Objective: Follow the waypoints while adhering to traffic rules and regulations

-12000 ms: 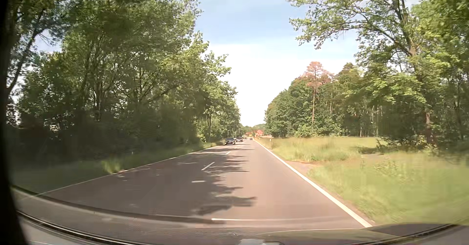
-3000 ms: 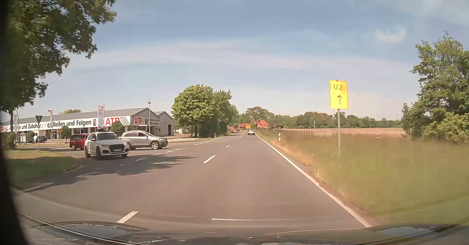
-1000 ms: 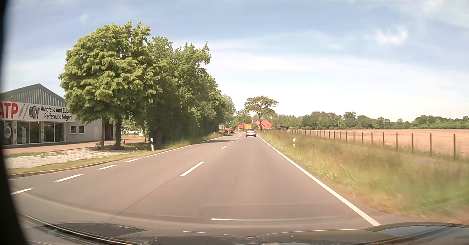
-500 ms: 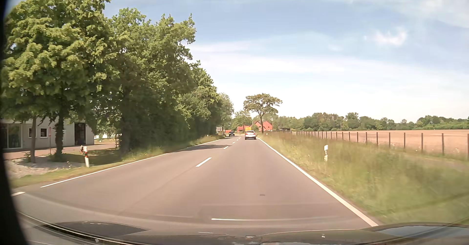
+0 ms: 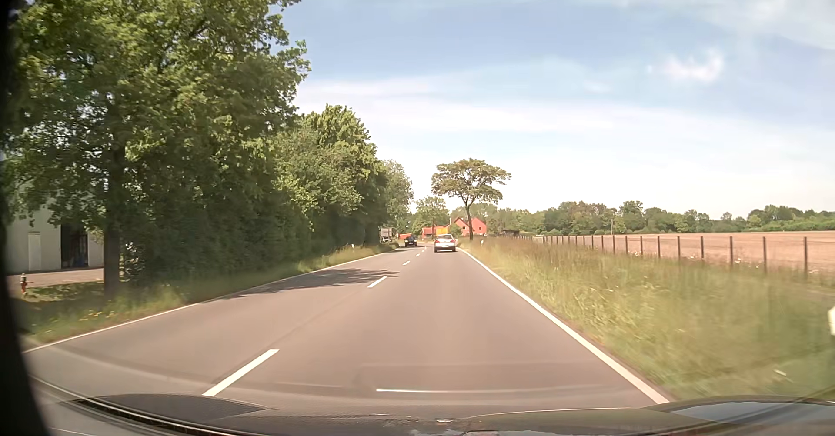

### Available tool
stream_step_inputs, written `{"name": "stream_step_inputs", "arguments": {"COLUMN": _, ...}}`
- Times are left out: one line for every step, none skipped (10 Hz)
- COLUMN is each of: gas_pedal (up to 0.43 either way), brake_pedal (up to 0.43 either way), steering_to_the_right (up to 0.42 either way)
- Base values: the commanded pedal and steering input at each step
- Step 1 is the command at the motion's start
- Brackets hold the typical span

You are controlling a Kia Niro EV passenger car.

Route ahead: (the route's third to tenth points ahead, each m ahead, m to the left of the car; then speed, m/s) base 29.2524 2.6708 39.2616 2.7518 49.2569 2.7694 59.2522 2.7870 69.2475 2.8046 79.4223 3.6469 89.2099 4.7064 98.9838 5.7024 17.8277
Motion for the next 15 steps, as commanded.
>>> {"name": "stream_step_inputs", "arguments": {"gas_pedal": 0.0, "brake_pedal": 0.0, "steering_to_the_right": 0.0}}
{"name": "stream_step_inputs", "arguments": {"gas_pedal": 0.0, "brake_pedal": 0.0, "steering_to_the_right": 0.0}}
{"name": "stream_step_inputs", "arguments": {"gas_pedal": 0.0, "brake_pedal": 0.0, "steering_to_the_right": 0.0}}
{"name": "stream_step_inputs", "arguments": {"gas_pedal": 0.0, "brake_pedal": 0.0, "steering_to_the_right": 0.0}}
{"name": "stream_step_inputs", "arguments": {"gas_pedal": 0.028, "brake_pedal": 0.0, "steering_to_the_right": 0.0}}
{"name": "stream_step_inputs", "arguments": {"gas_pedal": 0.039, "brake_pedal": 0.0, "steering_to_the_right": 0.0}}
{"name": "stream_step_inputs", "arguments": {"gas_pedal": 0.047, "brake_pedal": 0.0, "steering_to_the_right": 0.0}}
{"name": "stream_step_inputs", "arguments": {"gas_pedal": 0.059, "brake_pedal": 0.0, "steering_to_the_right": 0.0}}
{"name": "stream_step_inputs", "arguments": {"gas_pedal": 0.059, "brake_pedal": 0.0, "steering_to_the_right": 0.0}}
{"name": "stream_step_inputs", "arguments": {"gas_pedal": 0.067, "brake_pedal": 0.0, "steering_to_the_right": 0.0}}
{"name": "stream_step_inputs", "arguments": {"gas_pedal": 0.087, "brake_pedal": 0.0, "steering_to_the_right": 0.0}}
{"name": "stream_step_inputs", "arguments": {"gas_pedal": 0.098, "brake_pedal": 0.0, "steering_to_the_right": 0.0}}
{"name": "stream_step_inputs", "arguments": {"gas_pedal": 0.11, "brake_pedal": 0.0, "steering_to_the_right": 0.0}}
{"name": "stream_step_inputs", "arguments": {"gas_pedal": 0.11, "brake_pedal": 0.0, "steering_to_the_right": 0.0}}
{"name": "stream_step_inputs", "arguments": {"gas_pedal": 0.118, "brake_pedal": 0.0, "steering_to_the_right": 0.0}}
